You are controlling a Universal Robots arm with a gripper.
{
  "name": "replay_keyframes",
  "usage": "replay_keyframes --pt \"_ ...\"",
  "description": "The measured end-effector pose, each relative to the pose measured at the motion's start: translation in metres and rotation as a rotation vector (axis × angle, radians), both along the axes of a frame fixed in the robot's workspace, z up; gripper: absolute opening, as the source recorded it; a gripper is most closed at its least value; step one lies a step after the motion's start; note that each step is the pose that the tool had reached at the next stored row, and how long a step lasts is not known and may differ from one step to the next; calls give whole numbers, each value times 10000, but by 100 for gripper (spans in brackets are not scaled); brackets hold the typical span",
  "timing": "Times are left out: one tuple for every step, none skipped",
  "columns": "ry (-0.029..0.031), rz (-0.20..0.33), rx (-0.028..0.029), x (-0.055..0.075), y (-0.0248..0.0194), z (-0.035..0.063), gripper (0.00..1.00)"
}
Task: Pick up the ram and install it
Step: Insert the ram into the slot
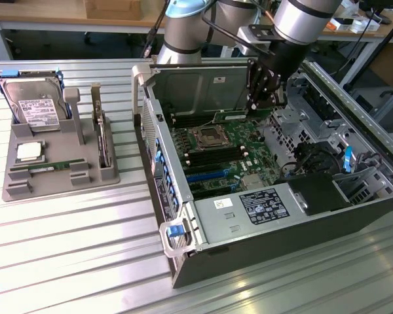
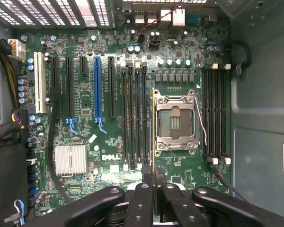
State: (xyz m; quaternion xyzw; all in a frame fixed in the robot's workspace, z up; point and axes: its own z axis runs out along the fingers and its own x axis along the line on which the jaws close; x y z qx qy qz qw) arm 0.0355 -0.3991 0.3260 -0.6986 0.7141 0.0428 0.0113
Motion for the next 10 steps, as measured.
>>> replay_keyframes --pt "0 0 0 0 0 -6 12" --pt "0 0 0 0 0 -12 12" --pt "0 1 1 0 0 -21 12" --pt "0 1 0 0 0 -32 12" --pt "0 1 0 0 0 -42 12" --pt "0 1 0 0 0 -57 12" --pt "0 1 0 0 0 -64 12" --pt "0 1 0 0 0 -69 12" --pt "0 0 0 0 0 -74 12" --pt "0 0 0 0 0 -79 12"
